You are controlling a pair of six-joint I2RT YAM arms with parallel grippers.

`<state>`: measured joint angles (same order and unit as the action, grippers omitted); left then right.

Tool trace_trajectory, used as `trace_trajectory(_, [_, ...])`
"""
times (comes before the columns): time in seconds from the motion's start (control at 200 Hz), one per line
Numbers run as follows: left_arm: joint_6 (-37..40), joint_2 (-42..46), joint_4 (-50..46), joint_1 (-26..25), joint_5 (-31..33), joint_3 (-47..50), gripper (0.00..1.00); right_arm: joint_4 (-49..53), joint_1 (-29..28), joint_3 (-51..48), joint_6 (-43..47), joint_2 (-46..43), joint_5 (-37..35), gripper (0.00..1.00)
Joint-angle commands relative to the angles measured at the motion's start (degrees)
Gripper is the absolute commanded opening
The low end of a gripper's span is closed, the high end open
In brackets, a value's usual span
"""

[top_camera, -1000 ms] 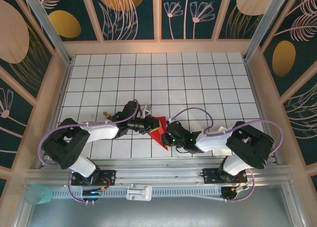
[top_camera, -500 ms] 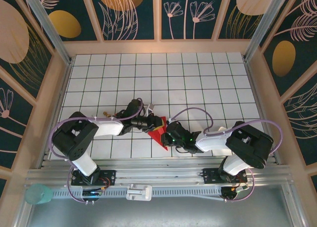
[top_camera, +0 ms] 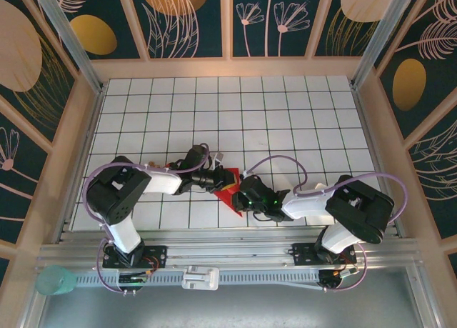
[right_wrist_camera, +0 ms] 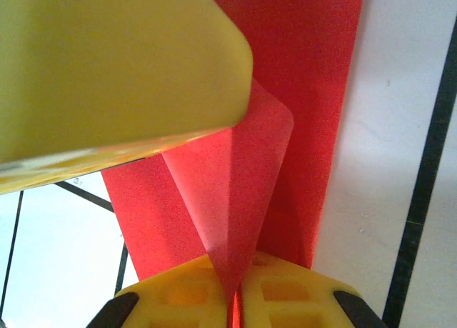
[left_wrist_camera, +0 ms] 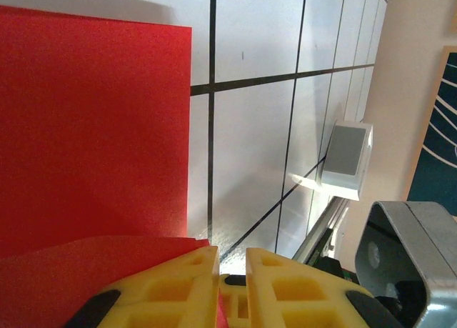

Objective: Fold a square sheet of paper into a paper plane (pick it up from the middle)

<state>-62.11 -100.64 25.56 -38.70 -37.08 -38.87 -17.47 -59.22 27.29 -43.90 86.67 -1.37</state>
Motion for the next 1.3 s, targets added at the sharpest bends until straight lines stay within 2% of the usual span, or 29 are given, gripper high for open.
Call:
trace_trajectory(0.0, [1.5,-1.4,1.1,-0.3,-1.4,-0.8,0.19,4.7,0.0,-0.4,-0.5,1.4,1.3,0.12])
trace_trajectory(0.375, [1.5,-0.7,1.0,-0.3,-2.0,-1.8,0.21,5.6,0.0,0.0,-0.5,-0.6,1.4,0.13])
trace_trajectory(0.606, [2.0,2.1,-0.4,-0.3,-1.7,-3.2,0.30,6.0,0.0,-0.3,-0.8,-0.7,1.2,0.12])
trace_trajectory(0.766, [5.0,7.6,-5.1,0.7,0.0,-2.7,0.39,6.5,0.1,-0.1,-0.8,-1.2,0.8,0.12])
trace_trajectory(0.936, [7.2,16.0,-11.1,4.6,3.1,2.6,0.40,7.3,0.0,0.2,-0.9,-1.6,0.7,0.12])
trace_trajectory(1.041, [6.9,20.8,-14.0,5.1,5.9,6.6,0.35,7.7,0.0,0.1,-1.3,-1.5,0.7,0.11])
trace_trajectory(1.111, [5.7,22.2,-13.9,5.0,5.5,9.1,0.26,7.9,0.0,0.1,-1.7,-1.7,-0.5,0.11])
trace_trajectory(1.231, [4.5,21.5,-11.4,5.1,5.1,11.4,0.12,7.6,0.0,0.2,-1.9,-1.8,-0.6,0.11])
trace_trajectory(1.296, [4.4,19.3,-9.7,4.8,3.6,11.1,0.07,7.6,0.1,0.4,-1.9,-1.9,-0.6,0.11])
